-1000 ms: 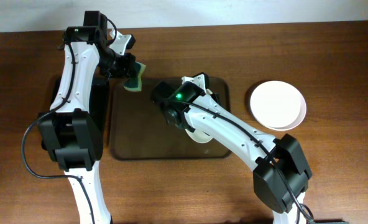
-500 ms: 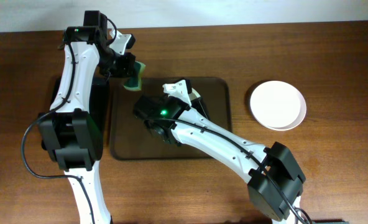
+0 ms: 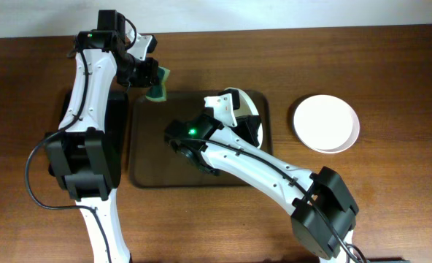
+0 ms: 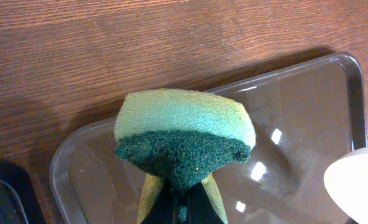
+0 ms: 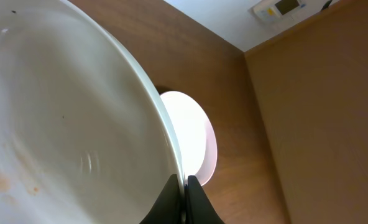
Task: Clean dirty plates on tray and stack at the side
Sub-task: 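Lift the last plate off the tray with the right gripper, then place the plate on the stack right of the tray, release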
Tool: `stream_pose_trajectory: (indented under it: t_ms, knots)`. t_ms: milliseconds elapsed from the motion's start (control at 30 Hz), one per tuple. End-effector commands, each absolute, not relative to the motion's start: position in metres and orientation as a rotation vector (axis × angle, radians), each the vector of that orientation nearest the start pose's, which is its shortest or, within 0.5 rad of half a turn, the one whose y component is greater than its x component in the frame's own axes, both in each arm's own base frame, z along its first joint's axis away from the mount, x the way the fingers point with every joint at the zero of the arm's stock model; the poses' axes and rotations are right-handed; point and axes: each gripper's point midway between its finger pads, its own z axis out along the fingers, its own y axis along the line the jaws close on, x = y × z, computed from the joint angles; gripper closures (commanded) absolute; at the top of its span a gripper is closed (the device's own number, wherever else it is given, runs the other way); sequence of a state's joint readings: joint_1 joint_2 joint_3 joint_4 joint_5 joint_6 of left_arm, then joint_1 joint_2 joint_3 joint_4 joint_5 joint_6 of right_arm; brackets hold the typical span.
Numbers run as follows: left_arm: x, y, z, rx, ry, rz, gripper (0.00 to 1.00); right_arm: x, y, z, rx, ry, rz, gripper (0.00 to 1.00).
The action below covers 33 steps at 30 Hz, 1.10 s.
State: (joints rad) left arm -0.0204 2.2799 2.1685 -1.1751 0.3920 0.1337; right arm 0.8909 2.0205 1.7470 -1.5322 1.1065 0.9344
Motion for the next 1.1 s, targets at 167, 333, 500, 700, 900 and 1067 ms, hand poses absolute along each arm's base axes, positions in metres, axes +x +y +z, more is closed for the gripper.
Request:
stream_pose_trajectory:
  t_ms: [167, 333, 500, 700, 900, 1067]
  knots:
    - [0.507, -0.079, 0.129, 0.293, 2.762, -0.534, 0.99, 0.339, 0.179, 0.199, -0.043, 2.236, -0.952, 0.96]
    - [0.511, -0.079, 0.131, 0.296, 2.747, -0.531, 0.99, 0.334, 0.192, 0.190, 0.034, 2.364, -0.805, 0.96]
    - [0.506, -0.079, 0.129, 0.292, 2.768, -0.536, 0.99, 0.345, 0.184, 0.197, 0.133, 2.582, -0.540, 0.96]
    - [0.506, -0.080, 0.129, 0.292, 2.767, -0.537, 0.99, 0.369, 0.152, 0.212, 0.128, 2.752, -0.147, 0.96]
    - [0.500, -0.083, 0.127, 0.298, 2.791, -0.544, 0.99, 0.390, 0.064, 0.202, 0.360, 2.863, 0.099, 0.96]
    - [0.494, -0.103, 0.127, 0.354, 2.799, -0.555, 0.99, 0.379, -0.046, 0.169, 0.781, 2.857, 0.028, 0.96]
